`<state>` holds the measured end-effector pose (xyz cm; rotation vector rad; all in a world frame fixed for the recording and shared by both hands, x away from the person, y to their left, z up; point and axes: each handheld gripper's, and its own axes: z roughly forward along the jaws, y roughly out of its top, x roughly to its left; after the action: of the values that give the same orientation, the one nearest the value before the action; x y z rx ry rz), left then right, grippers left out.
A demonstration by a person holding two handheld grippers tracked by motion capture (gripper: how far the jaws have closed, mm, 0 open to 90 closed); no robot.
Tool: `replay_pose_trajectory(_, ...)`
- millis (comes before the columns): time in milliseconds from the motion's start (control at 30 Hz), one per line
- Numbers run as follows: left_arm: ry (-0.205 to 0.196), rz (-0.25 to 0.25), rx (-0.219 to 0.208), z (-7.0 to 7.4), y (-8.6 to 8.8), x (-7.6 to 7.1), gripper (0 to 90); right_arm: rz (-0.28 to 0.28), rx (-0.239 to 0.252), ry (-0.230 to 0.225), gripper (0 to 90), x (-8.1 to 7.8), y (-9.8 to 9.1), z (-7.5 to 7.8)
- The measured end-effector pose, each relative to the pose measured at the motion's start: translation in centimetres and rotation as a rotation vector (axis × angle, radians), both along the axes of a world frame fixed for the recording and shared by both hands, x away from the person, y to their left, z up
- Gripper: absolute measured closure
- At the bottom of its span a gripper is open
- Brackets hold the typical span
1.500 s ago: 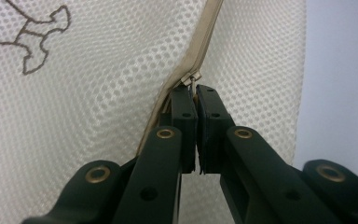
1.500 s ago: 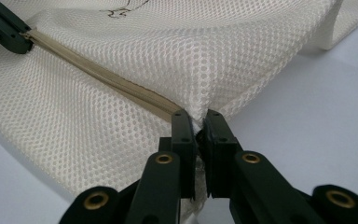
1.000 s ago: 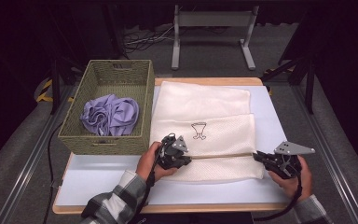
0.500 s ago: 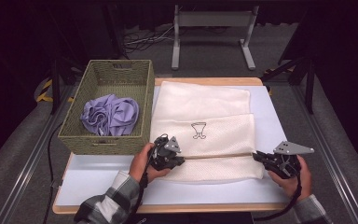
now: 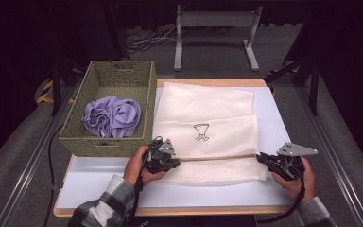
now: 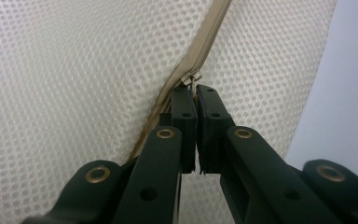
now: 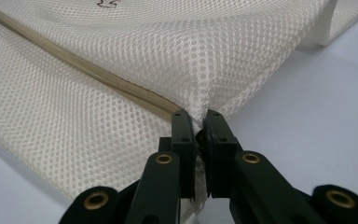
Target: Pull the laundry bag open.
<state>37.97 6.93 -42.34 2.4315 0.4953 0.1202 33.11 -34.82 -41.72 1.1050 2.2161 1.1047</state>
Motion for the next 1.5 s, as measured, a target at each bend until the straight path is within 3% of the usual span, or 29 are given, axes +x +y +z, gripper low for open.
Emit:
replay_pose_trajectory(933,-0.002,0.12,0.006,-0.3,6.1,-1.0,87.3,-0.021,-0.029,0.018,84.4,1.4,0.3,-0.3)
replay_pose_trajectory(1500,-0.006,0.153,0.013,-0.6,7.7,-1.0,87.3,-0.021,-0.042,0.015,84.4,1.8,0.5,-0.3)
